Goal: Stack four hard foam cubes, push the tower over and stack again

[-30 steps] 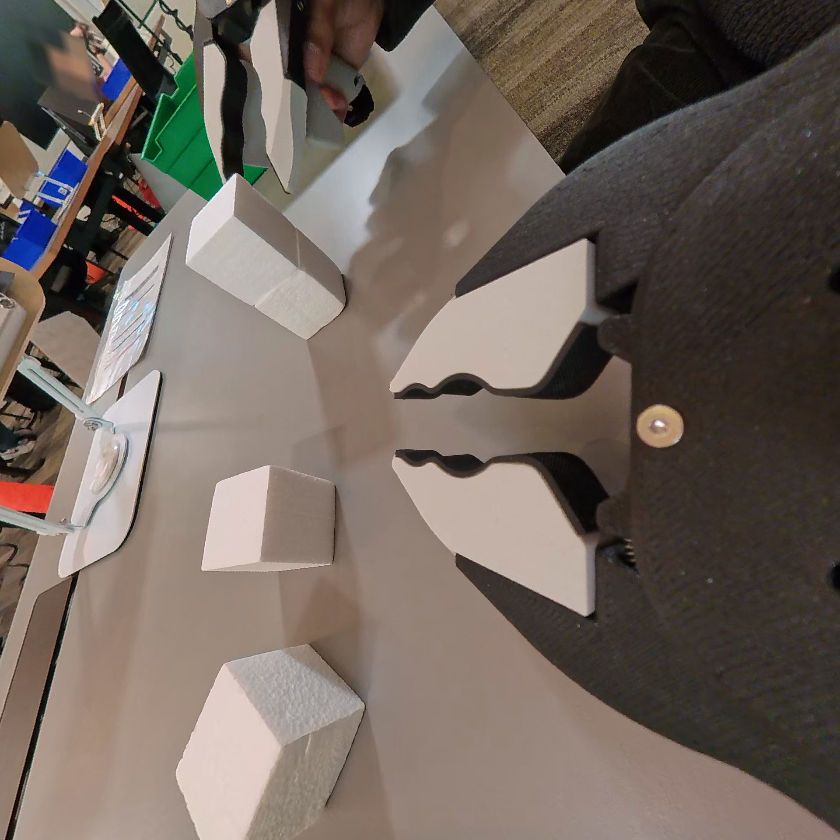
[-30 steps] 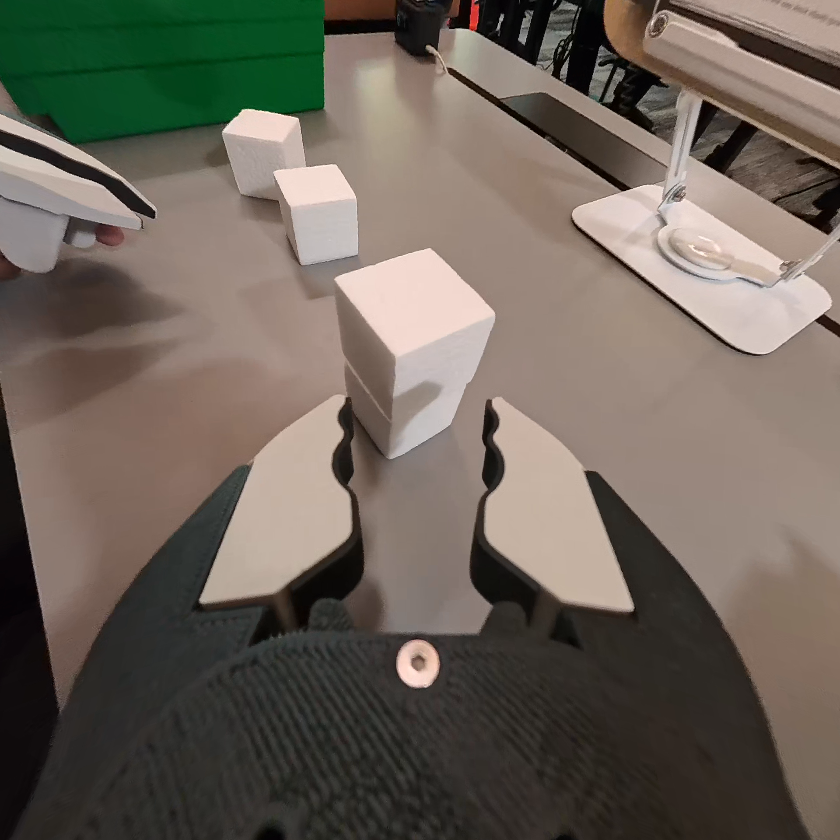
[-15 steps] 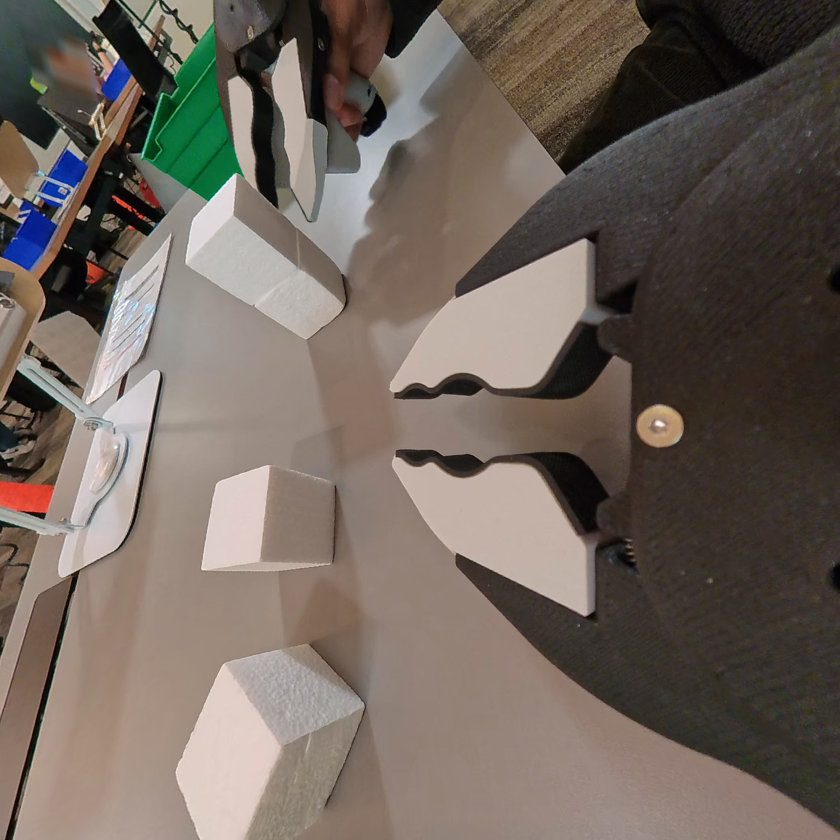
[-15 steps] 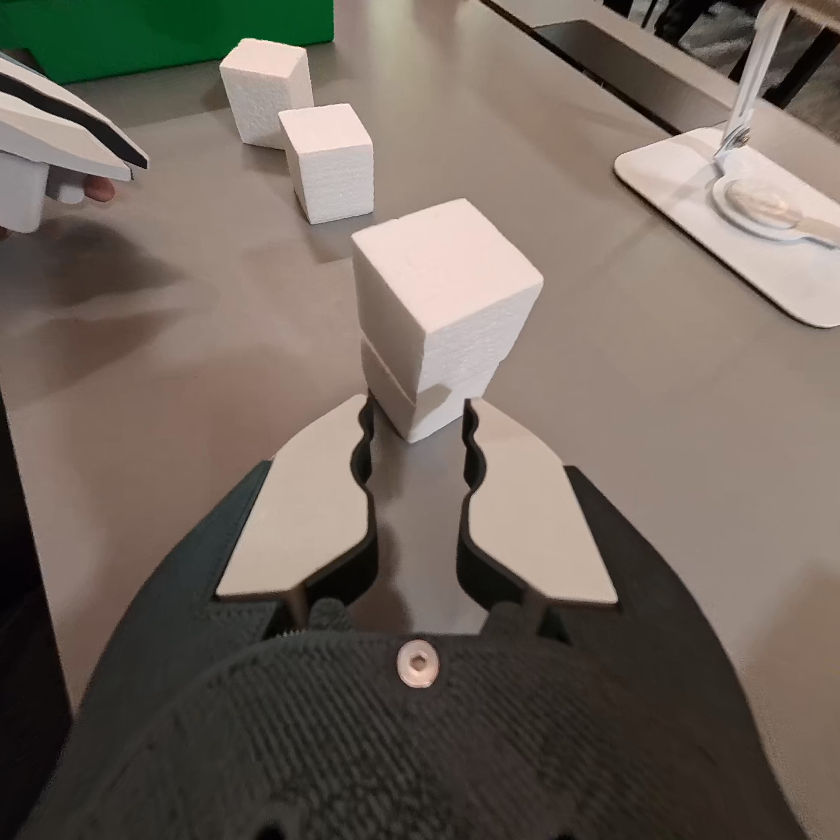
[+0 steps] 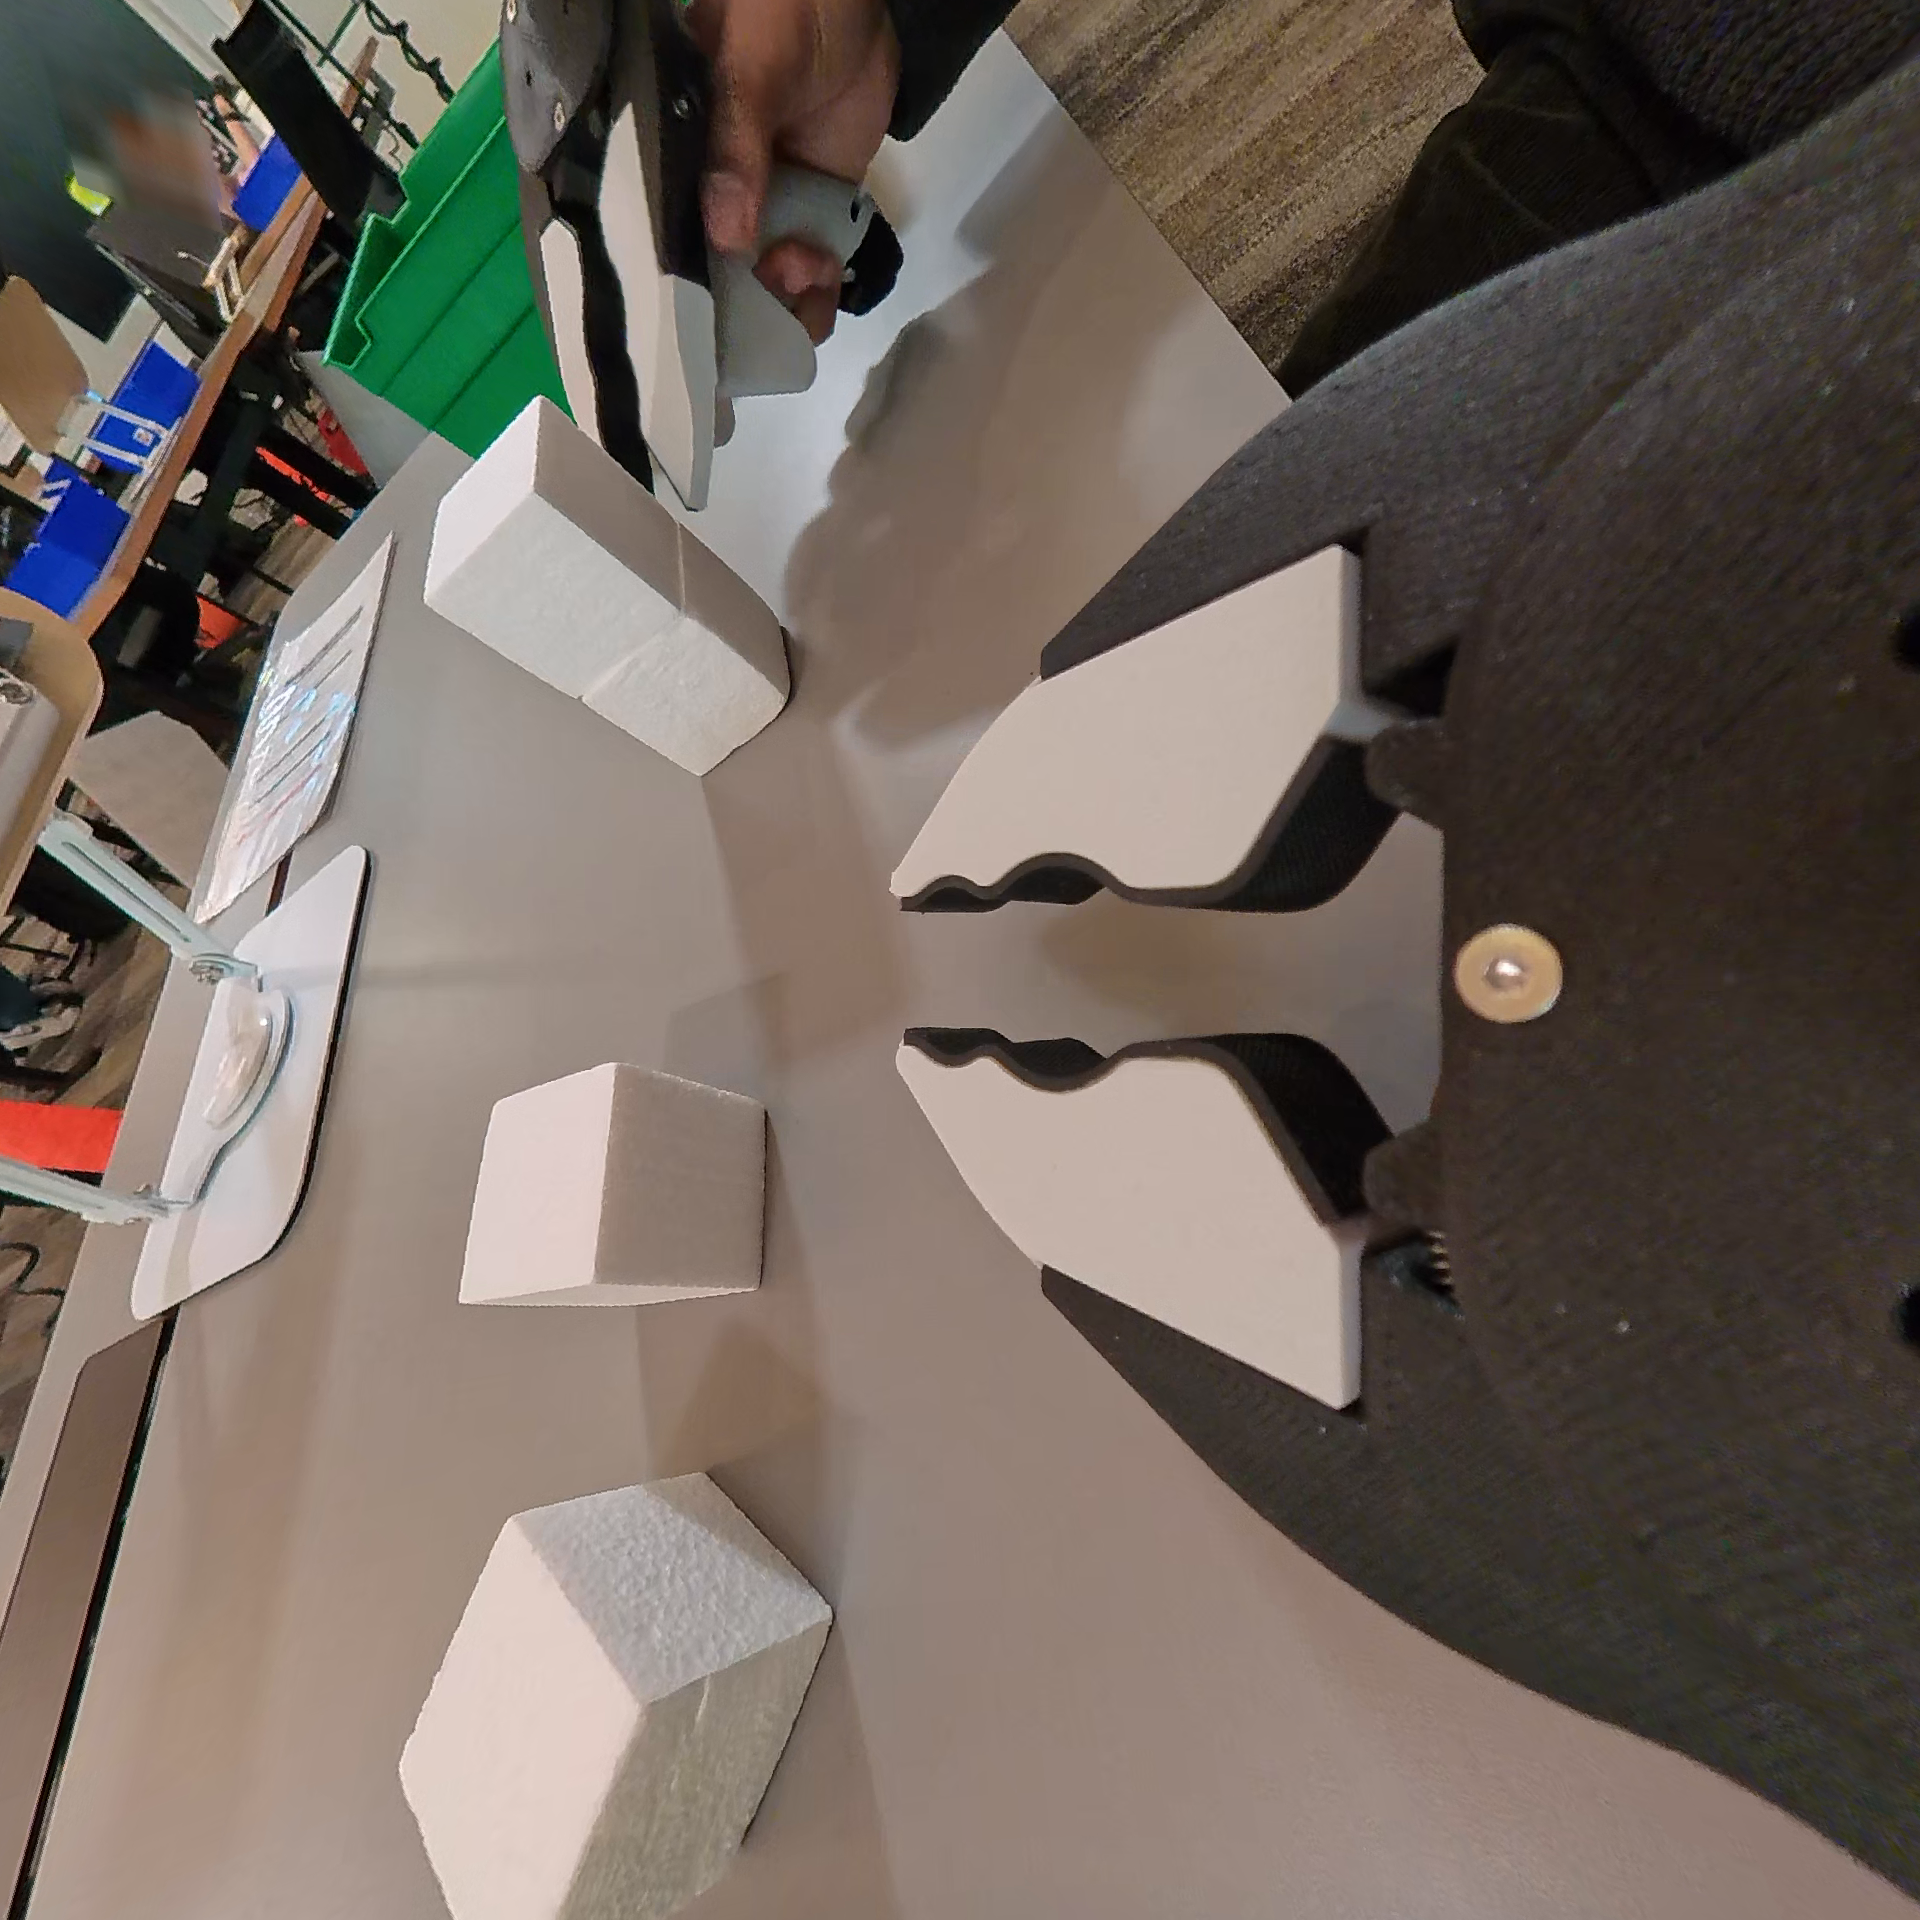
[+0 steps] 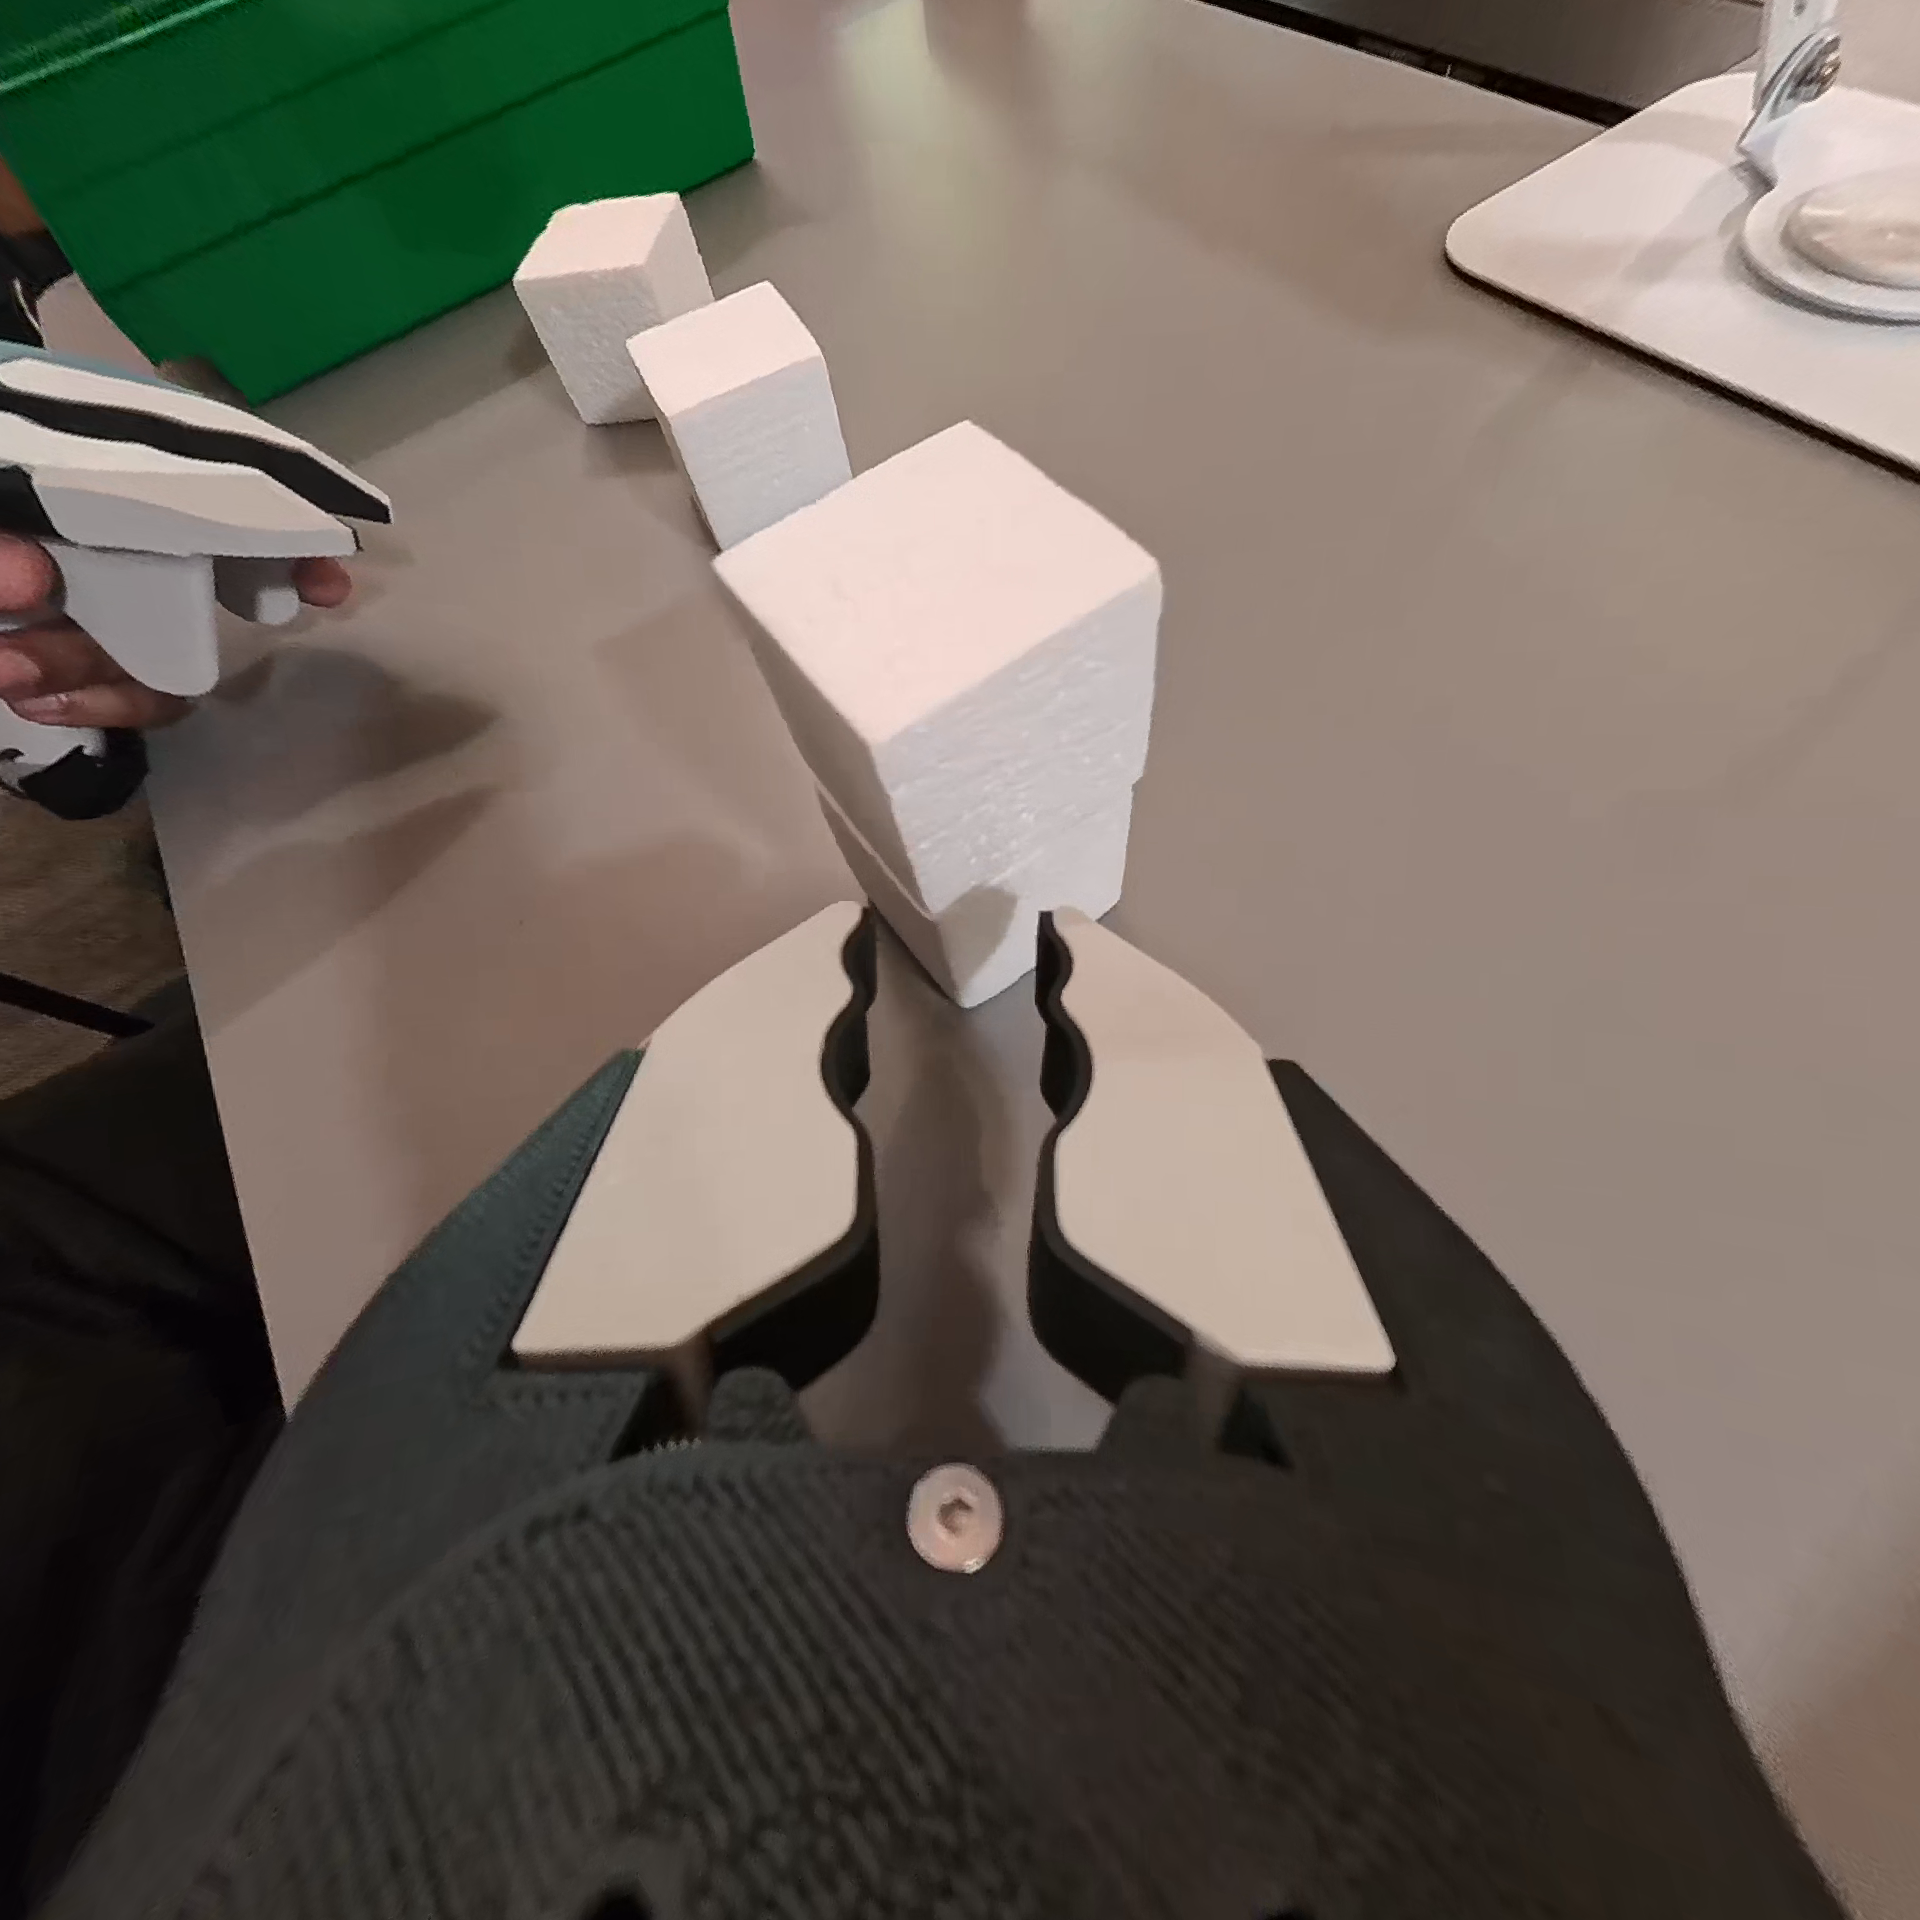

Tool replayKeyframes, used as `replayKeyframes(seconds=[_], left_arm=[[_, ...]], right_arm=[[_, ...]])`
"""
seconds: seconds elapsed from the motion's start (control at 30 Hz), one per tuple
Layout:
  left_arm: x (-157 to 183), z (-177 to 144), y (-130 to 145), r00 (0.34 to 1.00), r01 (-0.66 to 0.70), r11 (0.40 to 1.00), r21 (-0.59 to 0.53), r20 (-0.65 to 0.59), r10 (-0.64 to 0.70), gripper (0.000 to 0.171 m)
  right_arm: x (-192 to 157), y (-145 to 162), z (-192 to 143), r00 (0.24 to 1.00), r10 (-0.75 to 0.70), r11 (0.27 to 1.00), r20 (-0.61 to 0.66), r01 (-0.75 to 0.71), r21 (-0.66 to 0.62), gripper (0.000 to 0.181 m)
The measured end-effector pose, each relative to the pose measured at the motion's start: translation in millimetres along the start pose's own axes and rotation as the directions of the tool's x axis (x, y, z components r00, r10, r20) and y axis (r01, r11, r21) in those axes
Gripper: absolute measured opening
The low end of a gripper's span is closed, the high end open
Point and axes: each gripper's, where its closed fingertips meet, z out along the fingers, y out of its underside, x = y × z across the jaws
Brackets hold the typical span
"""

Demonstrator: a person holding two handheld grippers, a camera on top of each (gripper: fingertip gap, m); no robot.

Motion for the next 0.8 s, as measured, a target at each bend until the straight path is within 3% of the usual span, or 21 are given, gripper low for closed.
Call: replayKeyframes(seconds=[0.8], left_arm=[[0.0, -0.1, 0.1, 1.0, 0.0, 1.0, 0.0, 0.0, 0.0, 0.022]], right_arm=[[6.4, -0.4, -2.7, 1.0, 0.017, 1.0, -0.023, -0.017, 0.002, 0.023]])
